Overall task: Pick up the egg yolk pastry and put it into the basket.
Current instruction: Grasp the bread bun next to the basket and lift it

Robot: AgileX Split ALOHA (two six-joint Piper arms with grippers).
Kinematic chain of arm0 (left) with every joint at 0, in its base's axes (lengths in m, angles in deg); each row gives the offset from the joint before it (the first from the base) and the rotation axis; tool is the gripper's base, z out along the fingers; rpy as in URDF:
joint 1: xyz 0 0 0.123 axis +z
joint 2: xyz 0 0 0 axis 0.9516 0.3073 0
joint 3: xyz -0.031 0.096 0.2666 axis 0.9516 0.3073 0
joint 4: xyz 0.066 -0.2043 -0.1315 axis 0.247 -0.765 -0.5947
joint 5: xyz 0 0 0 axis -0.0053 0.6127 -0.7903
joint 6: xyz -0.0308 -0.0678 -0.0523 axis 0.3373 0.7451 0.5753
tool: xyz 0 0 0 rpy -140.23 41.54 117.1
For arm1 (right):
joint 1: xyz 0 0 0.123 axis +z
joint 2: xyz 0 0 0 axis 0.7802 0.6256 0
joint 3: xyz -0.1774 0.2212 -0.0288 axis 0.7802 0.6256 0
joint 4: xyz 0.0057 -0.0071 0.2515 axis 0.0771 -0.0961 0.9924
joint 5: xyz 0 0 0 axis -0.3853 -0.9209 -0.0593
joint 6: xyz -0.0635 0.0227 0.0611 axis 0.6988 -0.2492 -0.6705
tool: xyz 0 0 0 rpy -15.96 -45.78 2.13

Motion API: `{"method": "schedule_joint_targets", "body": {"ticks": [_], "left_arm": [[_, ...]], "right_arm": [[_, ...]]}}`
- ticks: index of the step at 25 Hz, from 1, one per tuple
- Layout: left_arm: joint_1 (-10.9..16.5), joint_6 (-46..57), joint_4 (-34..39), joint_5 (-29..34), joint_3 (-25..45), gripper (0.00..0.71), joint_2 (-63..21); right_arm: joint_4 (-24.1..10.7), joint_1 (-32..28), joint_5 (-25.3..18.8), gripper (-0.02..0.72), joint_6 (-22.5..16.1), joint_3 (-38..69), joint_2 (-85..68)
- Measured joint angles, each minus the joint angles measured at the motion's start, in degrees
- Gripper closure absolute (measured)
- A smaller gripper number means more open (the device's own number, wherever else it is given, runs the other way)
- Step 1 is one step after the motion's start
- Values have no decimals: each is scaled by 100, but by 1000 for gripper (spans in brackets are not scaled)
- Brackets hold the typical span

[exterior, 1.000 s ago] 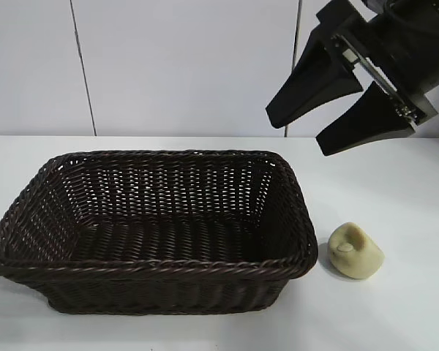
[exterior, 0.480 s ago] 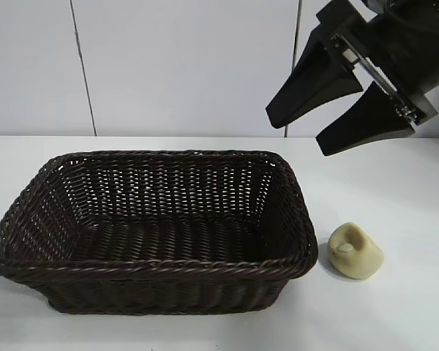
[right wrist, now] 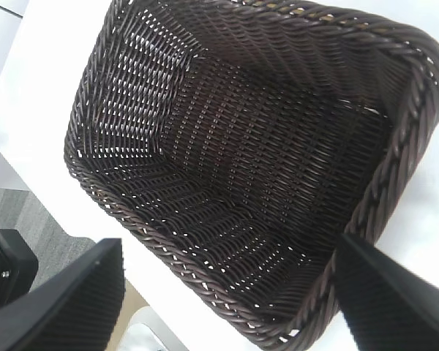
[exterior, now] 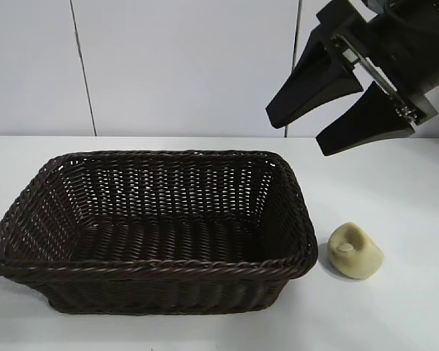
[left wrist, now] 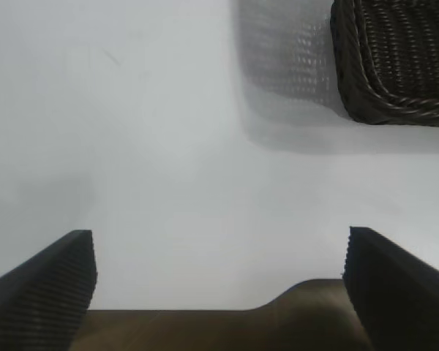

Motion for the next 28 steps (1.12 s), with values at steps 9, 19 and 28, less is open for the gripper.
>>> {"method": "schedule_joint_targets", "body": {"ticks": [9,19,28], "left_arm": [[0,0,0,0,0,46,-102],[0,0,0,36,-13,46,-1840],[0,0,-2,48,-19,46,-1844]], "right_arm": [[-60,0,-19,136,-213,0,0],[-1668,0,-487,136,-1525,-852,0],[-3913,-87,-456,136,-3004,-635,-5]]}}
